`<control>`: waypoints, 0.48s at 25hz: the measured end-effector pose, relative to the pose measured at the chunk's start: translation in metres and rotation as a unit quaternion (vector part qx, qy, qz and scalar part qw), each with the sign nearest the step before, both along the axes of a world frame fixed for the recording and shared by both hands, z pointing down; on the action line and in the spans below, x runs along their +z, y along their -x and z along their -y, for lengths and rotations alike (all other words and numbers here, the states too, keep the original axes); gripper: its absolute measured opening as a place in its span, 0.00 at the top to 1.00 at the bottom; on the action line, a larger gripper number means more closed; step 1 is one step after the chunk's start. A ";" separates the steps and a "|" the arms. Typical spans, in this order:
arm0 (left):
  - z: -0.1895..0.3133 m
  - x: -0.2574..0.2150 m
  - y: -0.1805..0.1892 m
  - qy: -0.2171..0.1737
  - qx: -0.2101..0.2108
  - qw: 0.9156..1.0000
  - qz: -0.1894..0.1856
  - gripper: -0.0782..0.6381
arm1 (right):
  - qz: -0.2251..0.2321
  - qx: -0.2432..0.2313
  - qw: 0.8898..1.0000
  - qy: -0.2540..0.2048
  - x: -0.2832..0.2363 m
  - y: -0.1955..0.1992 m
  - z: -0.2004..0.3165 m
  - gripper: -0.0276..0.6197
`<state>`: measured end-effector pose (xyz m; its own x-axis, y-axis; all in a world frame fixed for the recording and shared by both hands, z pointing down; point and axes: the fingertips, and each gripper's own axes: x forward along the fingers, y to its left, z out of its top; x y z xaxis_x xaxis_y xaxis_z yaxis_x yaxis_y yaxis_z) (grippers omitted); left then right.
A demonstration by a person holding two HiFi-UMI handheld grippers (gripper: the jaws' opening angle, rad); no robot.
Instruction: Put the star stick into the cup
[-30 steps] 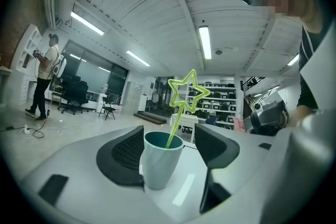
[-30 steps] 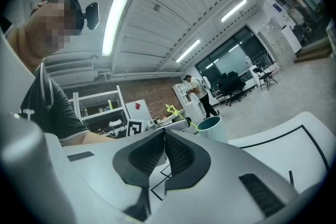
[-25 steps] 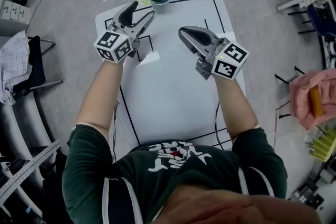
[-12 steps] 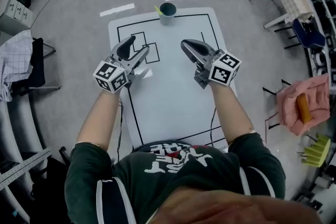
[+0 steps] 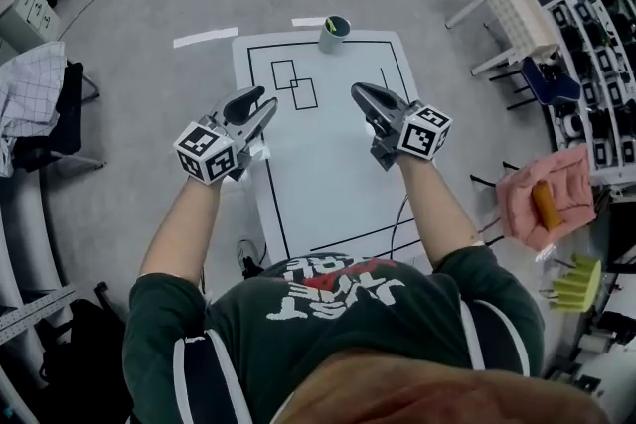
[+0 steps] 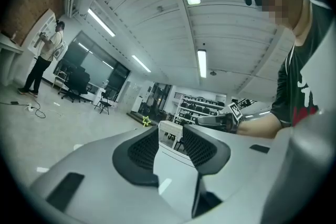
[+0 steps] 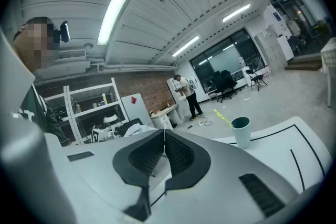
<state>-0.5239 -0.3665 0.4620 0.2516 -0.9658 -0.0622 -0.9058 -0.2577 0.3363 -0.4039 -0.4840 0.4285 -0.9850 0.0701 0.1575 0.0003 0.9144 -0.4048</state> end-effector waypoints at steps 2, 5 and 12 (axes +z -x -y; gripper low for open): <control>-0.022 -0.011 0.002 -0.008 0.006 1.000 -0.007 0.72 | -0.005 0.012 1.000 0.000 -0.012 0.000 -0.016 0.90; -0.055 -0.024 0.003 -0.015 0.015 1.000 -0.023 0.78 | -0.011 0.029 0.999 -0.010 -0.030 -0.002 -0.040 0.90; -0.118 -0.049 -0.028 -0.014 0.010 0.998 -0.053 0.85 | -0.009 0.033 0.999 -0.019 -0.058 -0.035 -0.081 0.90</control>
